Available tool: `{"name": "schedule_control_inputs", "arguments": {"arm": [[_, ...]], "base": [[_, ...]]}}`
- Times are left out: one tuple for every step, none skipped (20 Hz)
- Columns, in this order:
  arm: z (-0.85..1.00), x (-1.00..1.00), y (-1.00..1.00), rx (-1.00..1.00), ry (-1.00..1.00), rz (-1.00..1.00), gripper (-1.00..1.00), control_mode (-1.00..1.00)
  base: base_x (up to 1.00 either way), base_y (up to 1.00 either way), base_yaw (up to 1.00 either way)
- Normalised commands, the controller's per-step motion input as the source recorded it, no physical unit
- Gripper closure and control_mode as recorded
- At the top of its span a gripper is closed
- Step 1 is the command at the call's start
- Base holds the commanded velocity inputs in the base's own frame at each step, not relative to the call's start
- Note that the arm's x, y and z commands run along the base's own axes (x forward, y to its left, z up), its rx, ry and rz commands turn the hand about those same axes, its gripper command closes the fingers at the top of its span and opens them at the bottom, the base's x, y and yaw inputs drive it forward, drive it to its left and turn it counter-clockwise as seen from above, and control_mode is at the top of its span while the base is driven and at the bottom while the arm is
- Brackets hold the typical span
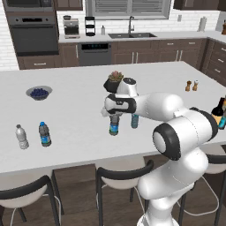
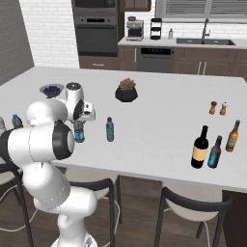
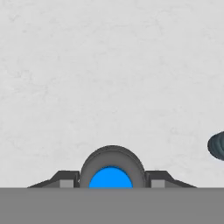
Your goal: Move the plastic bottles in the middle to the plastics group, and the glass bottles in the middle to the glass group.
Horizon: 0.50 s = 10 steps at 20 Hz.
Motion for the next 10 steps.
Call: {"name": "schedule_control_inputs", "arguments": {"arm": [[0.33,0.00,1.00,0.00,0.05,0.35,1.00,-1.00],[0.39,0.00,1.00,0.00,0.11,0.37,1.00,-1.00],[0.34,0.00,1.00,0.00,0.14,0.38,1.00,-1.00],[0.35,0.00,1.00,0.00,0.17,0.38,1.00,-1.00],[0.21,0.00,1.00,0.00,0.16,0.35,1.00,-1.00],[0.12,0.07,1.00,0.00,0.16,0.34,1.00,-1.00],[0.02,0.11,1.00,0.00,0.13,0.33,1.00,-1.00],[0.00,0.13,1.00,0.00,0.12,0.33,1.00,-1.00],[0.00,0.11,1.00,0.00,0.09,0.33,1.00,-1.00],[0.00,0.14,1.00,0.00,0.05,0.33,1.00,-1.00]], "base": [[0.00,0.00,0.00],[0.00,0.00,0.00],[0.00,0.00,0.00],[0.00,0.00,0.00],[0.00,0.00,0.00],[0.00,0.00,0.00],[0.00,0.00,0.00],[0.00,0.00,0.00],[0.00,0.00,0.00],[0.00,0.00,0.00]]}}
